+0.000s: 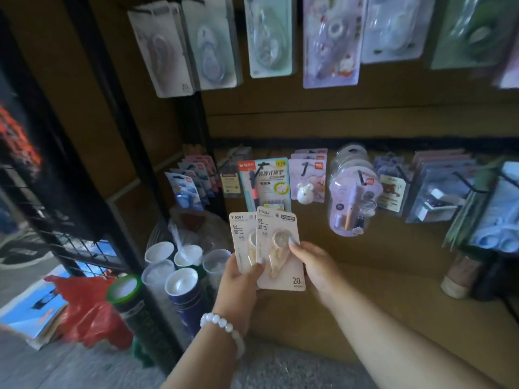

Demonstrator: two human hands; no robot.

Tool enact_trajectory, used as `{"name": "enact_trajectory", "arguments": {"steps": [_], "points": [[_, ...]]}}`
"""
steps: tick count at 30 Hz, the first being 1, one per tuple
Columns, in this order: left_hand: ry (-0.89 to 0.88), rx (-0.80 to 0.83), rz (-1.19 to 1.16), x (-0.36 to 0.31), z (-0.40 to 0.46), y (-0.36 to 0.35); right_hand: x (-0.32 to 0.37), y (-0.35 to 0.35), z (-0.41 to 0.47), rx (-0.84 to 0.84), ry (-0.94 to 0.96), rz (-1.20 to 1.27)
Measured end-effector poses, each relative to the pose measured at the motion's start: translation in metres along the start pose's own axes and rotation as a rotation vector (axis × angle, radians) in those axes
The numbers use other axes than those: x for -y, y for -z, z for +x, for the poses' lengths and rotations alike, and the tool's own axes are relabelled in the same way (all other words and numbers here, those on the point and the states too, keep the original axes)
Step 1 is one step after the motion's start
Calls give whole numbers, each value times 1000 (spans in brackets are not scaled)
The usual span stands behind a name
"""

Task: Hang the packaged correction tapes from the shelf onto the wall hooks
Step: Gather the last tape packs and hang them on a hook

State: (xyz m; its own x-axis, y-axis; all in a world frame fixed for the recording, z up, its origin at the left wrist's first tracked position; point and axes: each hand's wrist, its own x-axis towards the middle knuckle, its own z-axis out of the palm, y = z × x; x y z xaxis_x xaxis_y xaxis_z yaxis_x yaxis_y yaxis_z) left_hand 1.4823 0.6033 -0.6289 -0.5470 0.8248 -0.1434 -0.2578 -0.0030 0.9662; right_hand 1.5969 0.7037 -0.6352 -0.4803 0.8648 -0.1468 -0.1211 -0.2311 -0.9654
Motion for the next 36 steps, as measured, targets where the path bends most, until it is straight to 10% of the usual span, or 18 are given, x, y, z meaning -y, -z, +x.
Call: {"name": "enact_trajectory", "arguments": {"steps": [36], "points": [[-472, -271, -45, -203, 4, 97, 258, -211, 30, -41, 641, -396]]}}
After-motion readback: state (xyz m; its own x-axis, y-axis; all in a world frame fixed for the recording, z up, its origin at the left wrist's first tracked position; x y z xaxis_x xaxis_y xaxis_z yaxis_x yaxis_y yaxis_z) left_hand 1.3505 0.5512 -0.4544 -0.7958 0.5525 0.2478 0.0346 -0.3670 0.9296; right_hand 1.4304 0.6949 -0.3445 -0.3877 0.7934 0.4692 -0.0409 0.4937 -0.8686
